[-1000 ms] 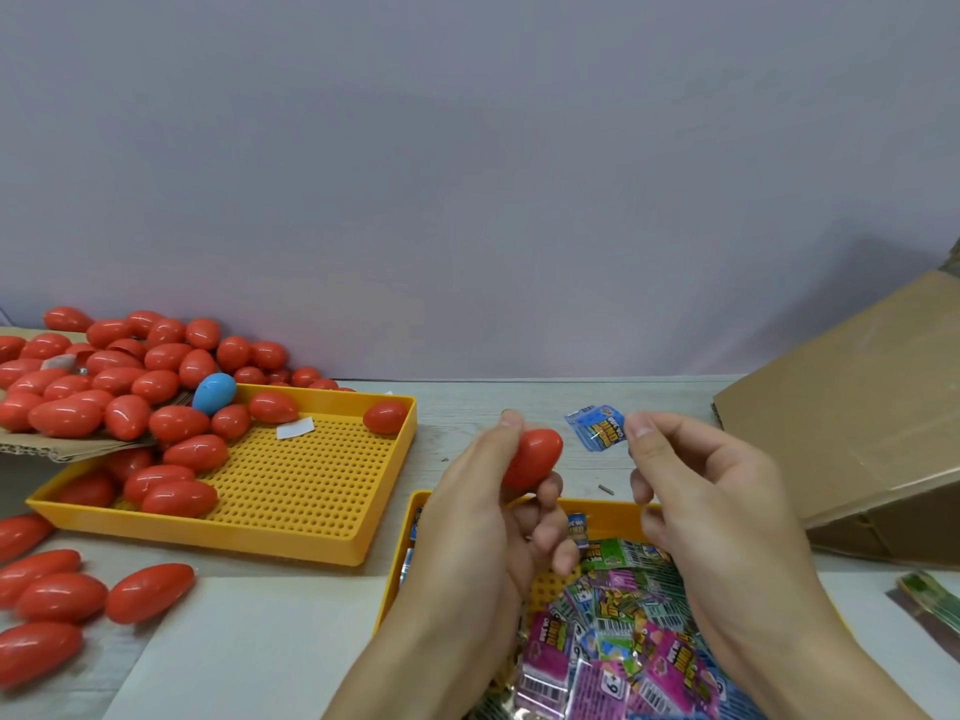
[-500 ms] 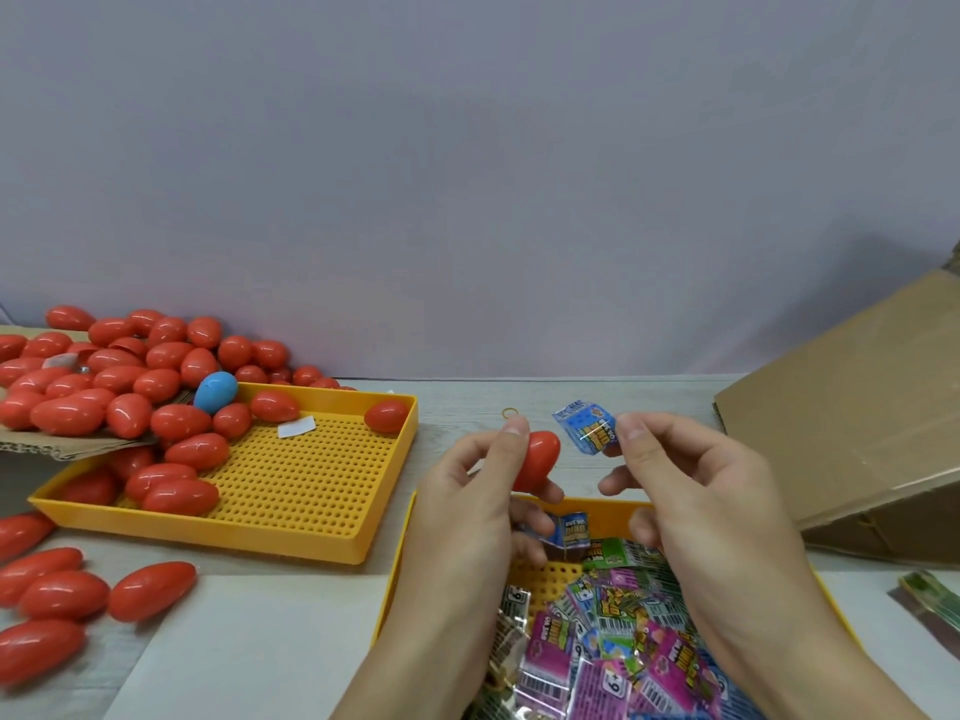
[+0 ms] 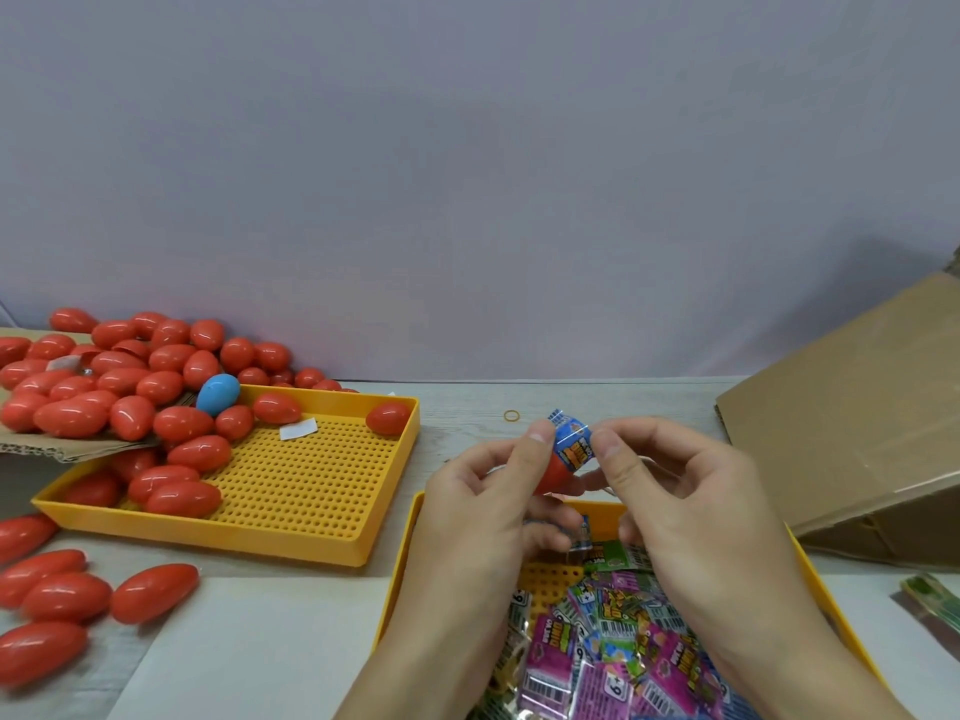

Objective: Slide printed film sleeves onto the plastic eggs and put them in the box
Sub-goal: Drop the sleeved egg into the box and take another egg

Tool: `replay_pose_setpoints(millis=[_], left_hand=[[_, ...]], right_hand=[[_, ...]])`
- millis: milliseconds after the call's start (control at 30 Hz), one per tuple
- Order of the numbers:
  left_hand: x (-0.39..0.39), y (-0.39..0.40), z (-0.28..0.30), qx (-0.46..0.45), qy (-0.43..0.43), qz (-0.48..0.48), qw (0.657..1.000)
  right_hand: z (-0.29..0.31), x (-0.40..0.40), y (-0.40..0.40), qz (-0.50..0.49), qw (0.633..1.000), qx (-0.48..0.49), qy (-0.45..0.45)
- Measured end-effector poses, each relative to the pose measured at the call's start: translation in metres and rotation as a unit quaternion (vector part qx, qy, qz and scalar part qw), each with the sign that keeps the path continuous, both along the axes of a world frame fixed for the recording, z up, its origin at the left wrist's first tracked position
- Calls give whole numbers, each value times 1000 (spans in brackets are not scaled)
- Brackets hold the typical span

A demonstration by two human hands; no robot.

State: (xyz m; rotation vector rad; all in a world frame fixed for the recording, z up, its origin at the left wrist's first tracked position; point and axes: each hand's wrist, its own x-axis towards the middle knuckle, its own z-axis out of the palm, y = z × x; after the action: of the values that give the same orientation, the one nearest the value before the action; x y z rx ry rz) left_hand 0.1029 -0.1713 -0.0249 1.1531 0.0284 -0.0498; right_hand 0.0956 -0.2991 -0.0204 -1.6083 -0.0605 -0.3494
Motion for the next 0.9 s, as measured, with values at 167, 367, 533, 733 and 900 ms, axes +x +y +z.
replay_pose_setpoints(millis=[167,367,533,733,900], left_hand=[[-1,0,-2,19,-40,8,999],[-4,1,-1,92,-88,24,992],[-7,-2,3,127,-121,5,984],[-7,0,3,108,-131,-4,986],[-6,0,0,100,-135,0,986]], right_hand=[[-4,1,-4,-2,999,-43,-6],[-1,-3,-4,7,997,-65,-27],[1,-2,-4,5,998,-50,-39],[-2,0,-7,-29,997,-46,-47],[-3,1,-8,-48,996,-61,-54]])
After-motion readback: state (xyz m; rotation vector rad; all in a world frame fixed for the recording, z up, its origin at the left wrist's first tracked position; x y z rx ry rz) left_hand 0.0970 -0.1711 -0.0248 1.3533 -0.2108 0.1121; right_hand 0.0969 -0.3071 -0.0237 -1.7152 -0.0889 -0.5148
